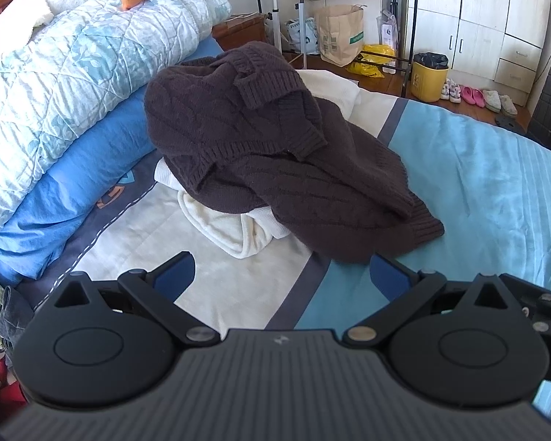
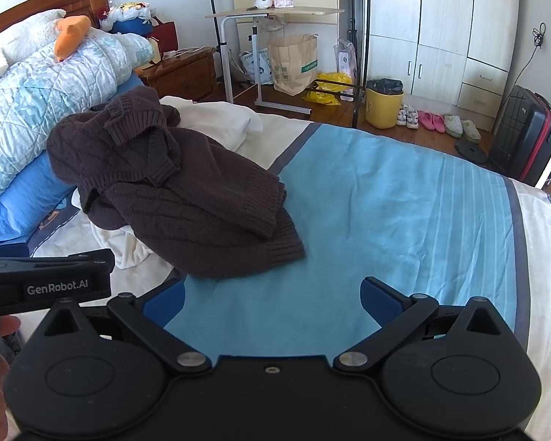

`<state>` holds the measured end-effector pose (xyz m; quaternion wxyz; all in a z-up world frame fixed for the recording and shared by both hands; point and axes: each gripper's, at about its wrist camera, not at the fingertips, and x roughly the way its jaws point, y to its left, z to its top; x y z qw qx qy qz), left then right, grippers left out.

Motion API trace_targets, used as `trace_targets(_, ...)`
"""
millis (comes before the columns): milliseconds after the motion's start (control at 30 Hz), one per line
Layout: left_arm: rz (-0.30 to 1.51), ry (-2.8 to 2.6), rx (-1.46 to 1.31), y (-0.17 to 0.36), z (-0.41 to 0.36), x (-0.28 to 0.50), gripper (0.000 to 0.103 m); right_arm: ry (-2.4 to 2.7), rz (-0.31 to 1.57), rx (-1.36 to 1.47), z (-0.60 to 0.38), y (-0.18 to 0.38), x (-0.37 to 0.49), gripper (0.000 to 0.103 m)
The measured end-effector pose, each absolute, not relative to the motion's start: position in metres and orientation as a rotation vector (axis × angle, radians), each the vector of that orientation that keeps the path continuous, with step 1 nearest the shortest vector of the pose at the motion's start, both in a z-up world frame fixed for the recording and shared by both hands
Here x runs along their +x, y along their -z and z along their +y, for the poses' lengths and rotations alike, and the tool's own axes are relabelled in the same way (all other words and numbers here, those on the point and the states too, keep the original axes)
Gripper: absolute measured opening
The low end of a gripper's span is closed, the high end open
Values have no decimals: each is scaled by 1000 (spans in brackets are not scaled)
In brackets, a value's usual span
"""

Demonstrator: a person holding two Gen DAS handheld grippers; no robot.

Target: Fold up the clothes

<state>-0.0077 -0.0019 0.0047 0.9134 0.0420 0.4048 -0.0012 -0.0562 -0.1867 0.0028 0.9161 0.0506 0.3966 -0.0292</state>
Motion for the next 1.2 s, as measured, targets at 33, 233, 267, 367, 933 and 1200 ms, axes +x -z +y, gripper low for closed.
trace_targets(33, 836, 3, 87, -4, -2, -8, 103, 60, 817, 104, -187, -3, -56, 103)
trace_targets(233, 839, 5, 93, -3, -2, -7, 103, 62, 823, 106, -187, -1, -56, 103)
trace_targets(267, 839, 5, 92, -2, -2, -7, 103, 63, 824, 106, -188, -1, -55, 103)
trace_targets(367, 845, 6, 89, 0, -3, -7, 103, 65, 824, 119, -190, -1, -55, 103)
trace_targets(933, 829, -57, 81, 17, 13, 9, 103, -68, 688, 362, -213, -6, -55, 103)
trace_targets(1200, 735, -75, -97, 22, 71, 35, 97, -285, 602, 416, -196, 3, -18, 103)
